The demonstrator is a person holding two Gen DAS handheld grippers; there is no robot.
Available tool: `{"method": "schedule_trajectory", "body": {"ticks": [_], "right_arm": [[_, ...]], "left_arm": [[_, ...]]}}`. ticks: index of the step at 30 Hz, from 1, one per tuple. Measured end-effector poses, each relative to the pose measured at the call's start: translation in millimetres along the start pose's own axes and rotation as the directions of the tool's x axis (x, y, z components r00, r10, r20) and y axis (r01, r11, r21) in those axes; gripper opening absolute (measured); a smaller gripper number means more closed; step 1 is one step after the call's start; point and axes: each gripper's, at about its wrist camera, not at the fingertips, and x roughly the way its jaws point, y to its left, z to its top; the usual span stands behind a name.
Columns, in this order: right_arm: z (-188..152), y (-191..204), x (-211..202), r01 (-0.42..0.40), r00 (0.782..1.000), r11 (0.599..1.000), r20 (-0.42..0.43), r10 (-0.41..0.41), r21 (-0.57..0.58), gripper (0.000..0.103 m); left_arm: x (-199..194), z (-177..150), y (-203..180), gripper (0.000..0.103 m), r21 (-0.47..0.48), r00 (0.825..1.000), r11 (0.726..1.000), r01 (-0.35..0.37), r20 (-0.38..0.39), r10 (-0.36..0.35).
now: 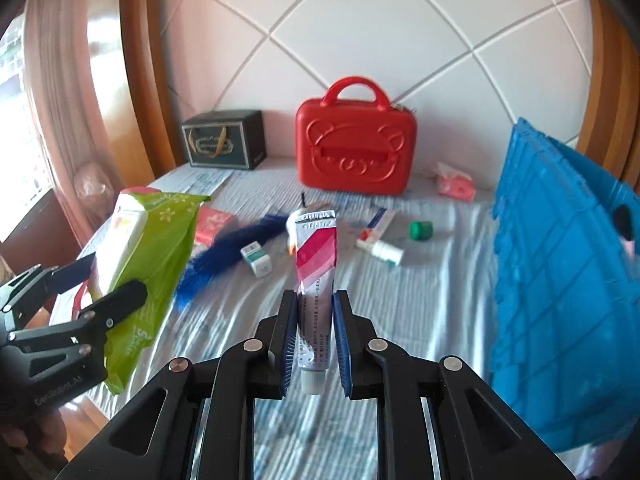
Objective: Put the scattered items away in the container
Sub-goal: 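Carry the WIPES pack and toothpaste tube over the blue bin and release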
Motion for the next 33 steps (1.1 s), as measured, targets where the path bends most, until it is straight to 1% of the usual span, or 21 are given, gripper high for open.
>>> {"method": "schedule_trajectory", "body": {"ticks": [2,6,9,10,15,17,20,23,25,26,29,32,33], "right_arm": [[6,-14,-14,0.013,1.000,1.000,0.028,-0.013,0.006,0.018],[17,-39,-34,0.060,0.995,0.998,0.077,-0.062,0.036,0.018],[25,-57,-49,0.095,0.990,0.993,0.098,-0.101,0.066,0.018],[27,-64,-55,0.119,0.986,0.990,0.108,-0.126,0.072,0.018],[33,-107,-87,0.172,0.971,0.976,0.146,-0.191,0.133,0.018],[34,-131,-102,0.192,0.962,0.969,0.163,-0.217,0.155,0.018],[34,-171,-121,0.227,0.948,0.957,0.183,-0.259,0.178,0.018],[29,-217,-137,0.248,0.940,0.949,0.190,-0.284,0.194,0.018],[23,-252,-143,0.266,0.937,0.943,0.176,-0.302,0.202,0.018],[18,-272,-146,0.273,0.936,0.938,0.165,-0.310,0.212,0.018],[3,-317,-146,0.292,0.936,0.927,0.128,-0.327,0.234,0.018],[-12,-357,-143,0.281,0.947,0.928,0.084,-0.309,0.245,0.018],[-17,-363,-141,0.278,0.950,0.929,0.076,-0.304,0.244,0.018]], "left_arm": [[-7,10,-17,0.063,0.021,1.000,1.000,0.008,0.021,-0.008],[-15,29,-47,0.063,0.066,0.997,0.997,0.043,0.067,-0.047],[-21,46,-73,0.063,0.094,0.990,0.991,0.094,0.097,-0.104],[-22,51,-83,0.063,0.106,0.988,0.989,0.107,0.104,-0.118],[-30,75,-138,0.063,0.169,0.975,0.970,0.172,0.115,-0.193],[-34,84,-163,0.063,0.195,0.967,0.961,0.198,0.123,-0.224],[-36,99,-211,0.063,0.231,0.960,0.950,0.211,0.132,-0.246],[-35,114,-259,0.063,0.233,0.951,0.942,0.242,0.138,-0.278],[-32,122,-295,0.063,0.227,0.947,0.939,0.257,0.133,-0.291],[-30,125,-313,0.063,0.228,0.946,0.937,0.266,0.123,-0.299],[-21,127,-370,0.063,0.243,0.942,0.923,0.298,0.083,-0.326],[-10,124,-422,0.063,0.257,0.942,0.914,0.314,0.035,-0.334],[-5,122,-436,0.063,0.259,0.941,0.910,0.323,0.015,-0.338]]}}
